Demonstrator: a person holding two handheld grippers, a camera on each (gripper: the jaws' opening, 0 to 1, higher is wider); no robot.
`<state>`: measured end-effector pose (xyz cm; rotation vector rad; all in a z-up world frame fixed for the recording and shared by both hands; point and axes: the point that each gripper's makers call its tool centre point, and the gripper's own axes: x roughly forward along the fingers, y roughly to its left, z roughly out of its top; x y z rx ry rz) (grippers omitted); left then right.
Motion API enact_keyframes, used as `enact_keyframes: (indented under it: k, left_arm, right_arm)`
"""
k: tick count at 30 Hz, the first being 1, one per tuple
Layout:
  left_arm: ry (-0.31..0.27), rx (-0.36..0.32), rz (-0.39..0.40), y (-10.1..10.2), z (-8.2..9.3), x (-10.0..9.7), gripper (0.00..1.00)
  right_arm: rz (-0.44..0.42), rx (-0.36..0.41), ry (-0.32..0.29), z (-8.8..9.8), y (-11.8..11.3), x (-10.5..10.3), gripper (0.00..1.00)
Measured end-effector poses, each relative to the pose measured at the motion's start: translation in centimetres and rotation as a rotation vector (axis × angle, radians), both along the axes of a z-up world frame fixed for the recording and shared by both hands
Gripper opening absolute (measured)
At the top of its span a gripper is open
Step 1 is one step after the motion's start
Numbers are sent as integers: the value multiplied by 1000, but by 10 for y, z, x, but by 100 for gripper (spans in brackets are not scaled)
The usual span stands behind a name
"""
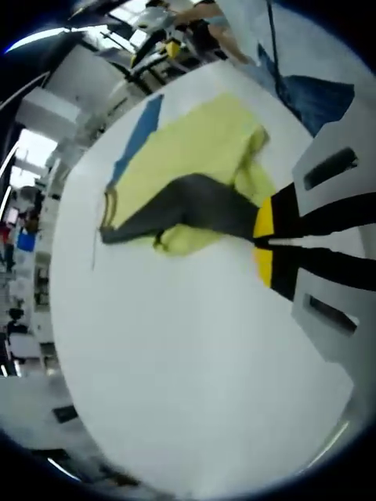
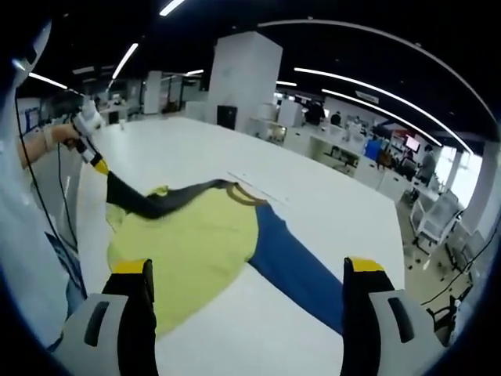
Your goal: Fold the garment on the visible template until the final outline fits inside the template.
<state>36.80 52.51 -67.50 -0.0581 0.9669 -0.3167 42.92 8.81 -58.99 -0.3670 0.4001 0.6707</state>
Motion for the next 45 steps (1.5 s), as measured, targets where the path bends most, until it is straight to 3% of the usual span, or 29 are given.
enact_keyframes:
  k: [8,29,45]
  left_arm:
    - [-27,38,33,27,13,7,0]
    - [-78,110,61,68,45,21,0]
    - [-50,128,104,107,38,24,0]
  right_arm:
    - [2,-5,6,-1,1,2,100]
    - [3,-5,16,-3,5,0,100]
    - [-8,10,23,-4,11,-3,100]
